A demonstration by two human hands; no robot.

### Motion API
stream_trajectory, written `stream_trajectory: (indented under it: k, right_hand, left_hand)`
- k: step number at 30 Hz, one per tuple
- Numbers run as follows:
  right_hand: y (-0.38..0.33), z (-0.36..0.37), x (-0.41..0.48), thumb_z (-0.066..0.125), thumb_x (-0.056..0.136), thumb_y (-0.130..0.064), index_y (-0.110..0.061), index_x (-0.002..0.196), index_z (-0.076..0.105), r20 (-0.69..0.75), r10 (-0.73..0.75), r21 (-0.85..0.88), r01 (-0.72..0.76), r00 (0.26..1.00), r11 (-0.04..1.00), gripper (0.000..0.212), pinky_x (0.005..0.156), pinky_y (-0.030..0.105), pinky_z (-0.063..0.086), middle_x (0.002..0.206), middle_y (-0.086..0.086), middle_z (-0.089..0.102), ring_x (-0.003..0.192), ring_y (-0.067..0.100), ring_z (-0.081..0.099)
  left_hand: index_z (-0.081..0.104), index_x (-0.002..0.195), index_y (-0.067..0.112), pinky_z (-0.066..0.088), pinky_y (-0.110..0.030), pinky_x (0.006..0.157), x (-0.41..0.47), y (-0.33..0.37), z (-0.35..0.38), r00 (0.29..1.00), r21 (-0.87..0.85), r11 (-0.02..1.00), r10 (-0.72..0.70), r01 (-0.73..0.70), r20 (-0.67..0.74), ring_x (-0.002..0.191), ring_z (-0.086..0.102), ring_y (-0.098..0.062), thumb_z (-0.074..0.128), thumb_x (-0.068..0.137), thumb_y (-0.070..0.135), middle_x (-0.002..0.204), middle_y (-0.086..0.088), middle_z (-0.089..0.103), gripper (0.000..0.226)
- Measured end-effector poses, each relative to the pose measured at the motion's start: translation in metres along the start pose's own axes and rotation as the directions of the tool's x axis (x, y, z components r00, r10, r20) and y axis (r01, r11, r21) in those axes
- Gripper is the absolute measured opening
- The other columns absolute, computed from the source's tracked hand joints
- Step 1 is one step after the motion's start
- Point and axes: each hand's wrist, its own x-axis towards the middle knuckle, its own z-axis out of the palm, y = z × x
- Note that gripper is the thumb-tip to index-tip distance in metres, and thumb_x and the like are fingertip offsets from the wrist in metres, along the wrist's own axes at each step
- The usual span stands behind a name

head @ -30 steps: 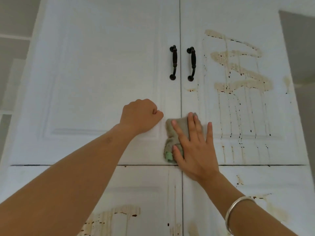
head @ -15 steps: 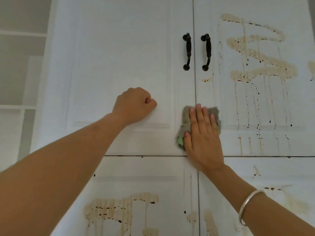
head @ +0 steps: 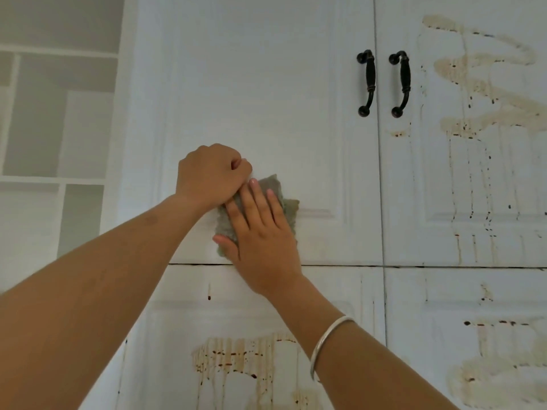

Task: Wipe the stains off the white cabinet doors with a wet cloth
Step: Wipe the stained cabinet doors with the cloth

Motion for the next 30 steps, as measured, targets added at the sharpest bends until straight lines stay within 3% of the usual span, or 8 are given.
stream_trajectory:
  k: [3,8,13,18,23,25,30]
  right_hand:
    - [0.037,-0.008,-0.013,0.023,0.102,-0.051,-0.023,0.154,0.02,0.002,-0.012,-0.03,0.012,1.0,0.999,0.059,0.122,0.042,0.011,0.161,0.007,0.018,0.15,0.023,0.01]
    - [0.109,-0.027,-0.043,0.016,0.102,-0.047,-0.026,0.155,0.004,0.013,0.235,-0.08,-0.233,0.972,0.969,0.059,0.122,0.044,0.003,0.163,0.005,0.008,0.15,0.023,0.002]
    - [0.075,-0.023,-0.045,0.013,0.102,-0.047,-0.016,0.155,0.012,-0.055,0.466,-0.046,-0.469,0.883,0.882,0.062,0.121,0.048,0.005,0.161,0.014,0.015,0.149,0.032,0.01]
    - [0.028,-0.015,-0.034,0.009,0.103,-0.049,-0.025,0.156,0.01,0.035,0.232,-0.051,-0.23,0.972,0.972,0.058,0.122,0.044,0.003,0.163,0.005,0.009,0.15,0.024,0.004]
    - [0.047,-0.02,-0.034,0.011,0.103,-0.049,-0.027,0.155,0.011,0.121,0.012,-0.044,-0.007,0.993,0.999,0.057,0.121,0.045,0.009,0.163,0.003,0.008,0.15,0.021,0.002]
    - [0.06,-0.023,-0.039,0.011,0.103,-0.049,-0.027,0.156,0.009,0.11,0.05,-0.045,-0.045,0.993,0.998,0.057,0.121,0.045,0.008,0.163,0.003,0.005,0.15,0.02,-0.001]
    - [0.084,-0.027,-0.063,0.005,0.102,-0.051,-0.026,0.156,0.0,0.039,0.374,-0.074,-0.371,0.926,0.926,0.06,0.122,0.04,0.001,0.163,0.006,-0.001,0.15,0.021,-0.007]
  left_hand:
    - [0.044,0.053,0.014,0.03,-0.027,0.049,-0.003,0.0,0.004,1.0,0.017,1.0,0.003,-0.003,-0.021,0.048,0.038,-0.019,0.049,0.086,0.03,0.049,0.0,0.041,0.037]
    - [0.034,0.055,0.016,0.024,-0.027,0.05,-0.004,0.0,0.005,1.0,-0.013,1.0,0.02,-0.02,-0.003,0.049,0.029,-0.017,0.049,0.086,0.027,0.05,0.001,0.03,0.036]
    - [0.033,0.056,0.017,0.024,-0.027,0.05,-0.005,-0.002,0.005,0.999,-0.014,1.0,0.028,-0.027,0.02,0.051,0.029,-0.018,0.048,0.084,0.028,0.051,0.001,0.03,0.034]
    - [0.04,0.056,0.015,0.028,-0.026,0.049,-0.006,-0.006,0.009,0.999,0.012,0.999,0.045,-0.045,-0.006,0.051,0.04,-0.02,0.047,0.088,0.033,0.05,0.002,0.039,0.038]
    - [0.039,0.055,0.014,0.025,-0.024,0.047,-0.009,-0.011,0.01,0.994,0.041,0.994,0.105,-0.104,-0.021,0.048,0.038,-0.019,0.047,0.092,0.035,0.048,0.002,0.04,0.043]
    - [0.036,0.055,0.014,0.023,-0.024,0.047,-0.008,-0.012,0.01,0.993,0.059,0.992,0.111,-0.11,-0.024,0.048,0.034,-0.019,0.046,0.091,0.034,0.048,0.001,0.037,0.043]
    - [0.03,0.055,0.015,0.023,-0.027,0.05,-0.014,-0.005,0.011,0.998,0.062,0.997,0.056,-0.053,-0.042,0.048,0.026,-0.019,0.046,0.088,0.029,0.049,0.0,0.029,0.039]
